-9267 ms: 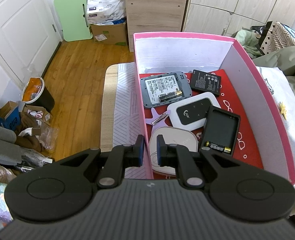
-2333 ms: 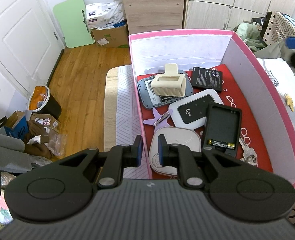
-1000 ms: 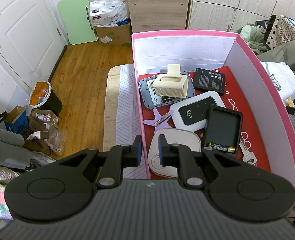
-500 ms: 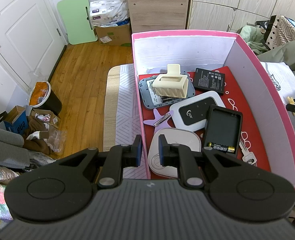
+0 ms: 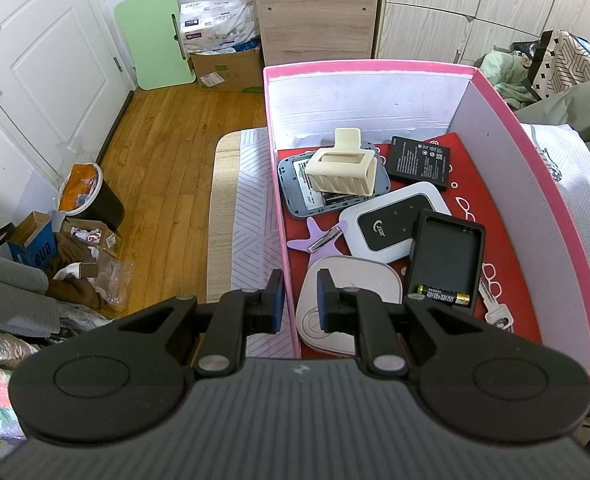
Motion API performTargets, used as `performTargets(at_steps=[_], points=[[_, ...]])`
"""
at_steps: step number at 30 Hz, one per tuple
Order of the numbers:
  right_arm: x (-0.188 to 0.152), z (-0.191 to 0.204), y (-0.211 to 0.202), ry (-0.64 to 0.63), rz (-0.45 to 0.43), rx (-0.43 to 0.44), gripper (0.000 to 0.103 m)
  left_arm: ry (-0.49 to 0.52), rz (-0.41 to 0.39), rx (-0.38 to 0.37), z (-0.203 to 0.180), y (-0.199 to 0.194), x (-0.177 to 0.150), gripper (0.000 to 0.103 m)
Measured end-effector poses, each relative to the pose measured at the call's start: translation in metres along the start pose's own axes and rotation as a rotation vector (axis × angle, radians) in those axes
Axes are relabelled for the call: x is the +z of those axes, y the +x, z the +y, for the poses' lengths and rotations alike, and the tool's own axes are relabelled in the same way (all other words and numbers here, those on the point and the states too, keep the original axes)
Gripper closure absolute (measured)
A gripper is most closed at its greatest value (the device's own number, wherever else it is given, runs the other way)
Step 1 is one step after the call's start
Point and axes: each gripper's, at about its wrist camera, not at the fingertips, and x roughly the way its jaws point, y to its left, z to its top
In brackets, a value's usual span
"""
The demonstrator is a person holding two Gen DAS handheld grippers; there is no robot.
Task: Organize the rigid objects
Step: 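Carry the yellow starfish into the pink box and release it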
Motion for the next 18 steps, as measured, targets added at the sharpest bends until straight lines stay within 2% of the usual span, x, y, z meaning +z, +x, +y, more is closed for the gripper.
performTargets(at_steps=[5, 11, 13, 18], points=[[0.023, 0.03, -0.027, -0.084, -0.087, 0.075, 0.058, 0.002, -0.003, 0.0, 0.0, 0.0, 0.0, 0.089], [0.053, 0.076, -0.049, -0.227, -0.176, 0.218, 0.058, 0.001, -0.005, -0.005, 0.0, 0.0, 0.0, 0.089], [0.061, 0.089, -0.048, -0.269, -0.18, 0.257, 0.058, -0.001, -0.006, -0.007, 0.001, 0.0, -0.001, 0.089], [0.075, 0.119, -0.027, -0.371, -0.161, 0.29, 0.058, -0.001, -0.007, -0.008, 0.001, 0.0, -0.001, 0.089]])
